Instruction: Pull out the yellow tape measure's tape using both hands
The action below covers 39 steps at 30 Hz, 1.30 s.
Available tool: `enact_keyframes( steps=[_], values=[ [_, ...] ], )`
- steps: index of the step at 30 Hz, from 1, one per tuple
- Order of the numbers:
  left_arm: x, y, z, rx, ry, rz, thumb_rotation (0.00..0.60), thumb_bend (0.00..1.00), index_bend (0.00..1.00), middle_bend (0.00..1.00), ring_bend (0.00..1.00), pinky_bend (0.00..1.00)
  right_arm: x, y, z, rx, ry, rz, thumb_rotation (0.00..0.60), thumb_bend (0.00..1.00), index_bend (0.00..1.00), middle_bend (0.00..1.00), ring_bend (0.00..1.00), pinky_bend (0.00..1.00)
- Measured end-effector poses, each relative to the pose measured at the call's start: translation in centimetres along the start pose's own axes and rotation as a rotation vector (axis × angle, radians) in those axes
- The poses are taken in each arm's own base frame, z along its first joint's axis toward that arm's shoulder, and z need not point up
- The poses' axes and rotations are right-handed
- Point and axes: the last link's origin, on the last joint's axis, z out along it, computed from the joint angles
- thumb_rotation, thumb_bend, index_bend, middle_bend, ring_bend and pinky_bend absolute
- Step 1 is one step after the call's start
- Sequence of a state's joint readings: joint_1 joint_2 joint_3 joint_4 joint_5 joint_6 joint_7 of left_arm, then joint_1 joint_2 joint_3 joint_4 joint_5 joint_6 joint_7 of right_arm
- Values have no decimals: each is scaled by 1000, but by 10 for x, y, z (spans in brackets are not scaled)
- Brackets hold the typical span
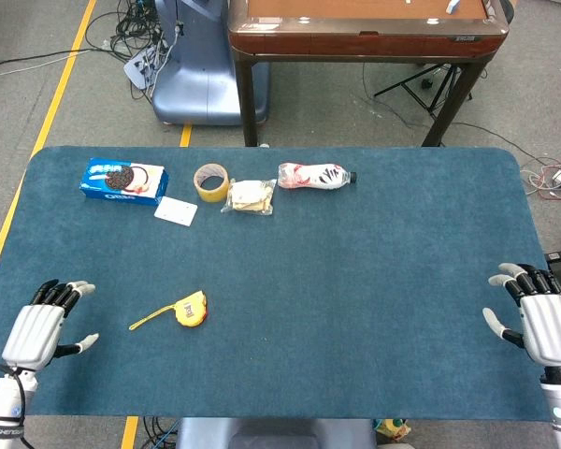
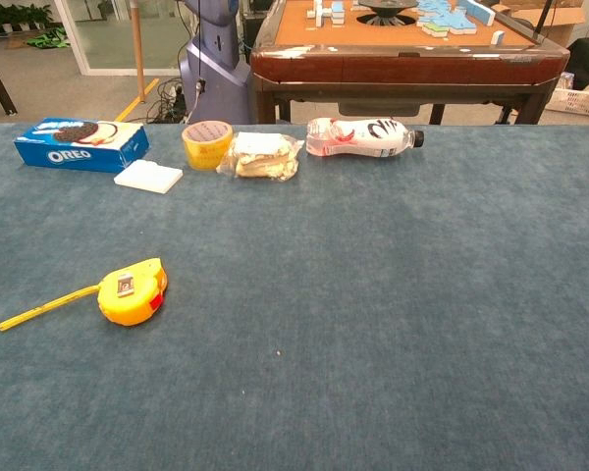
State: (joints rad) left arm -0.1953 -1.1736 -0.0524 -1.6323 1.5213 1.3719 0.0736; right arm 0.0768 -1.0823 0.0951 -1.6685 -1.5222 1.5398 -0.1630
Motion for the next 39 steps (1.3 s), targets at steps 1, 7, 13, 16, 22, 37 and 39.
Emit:
enact_keyframes(
  steps=[1, 7, 13, 16, 22, 37, 39],
  values=[
    [-1, 3, 5, -19, -8, -6, 600, 140, 233, 223, 188, 92, 3, 0, 1, 0, 8, -7, 600, 335, 381, 276, 210, 228],
    [-11, 25, 34, -115, -71, -26, 600, 140, 197, 223, 175, 86, 19, -1, 8, -7, 48, -35, 600, 336, 381, 276, 211, 227],
    [-27, 60, 63, -228, -141, -58, 600, 140, 128, 214, 165, 82, 23, -2, 9, -15, 52, -37, 600, 336, 381, 276, 210, 227],
    [-37, 75, 72, -269, -167, -61, 600, 131, 63, 182, 155, 70, 22, -1, 8, -21, 44, -38, 600, 336, 381, 276, 211, 227],
    [-57, 103, 86, -316, -210, -59, 600, 111, 0, 66, 68, 47, 22, 1, 6, -32, 41, -38, 600, 336, 381, 276, 211, 215],
    [-94, 129, 108, -322, -255, -14, 600, 111, 0, 50, 47, 43, 23, 8, 1, -56, 44, -21, 600, 335, 381, 276, 211, 215],
    [-96, 128, 110, -315, -258, 0, 600, 111, 0, 50, 47, 42, 23, 9, 0, -59, 46, -18, 600, 335, 381, 276, 210, 215]
  ],
)
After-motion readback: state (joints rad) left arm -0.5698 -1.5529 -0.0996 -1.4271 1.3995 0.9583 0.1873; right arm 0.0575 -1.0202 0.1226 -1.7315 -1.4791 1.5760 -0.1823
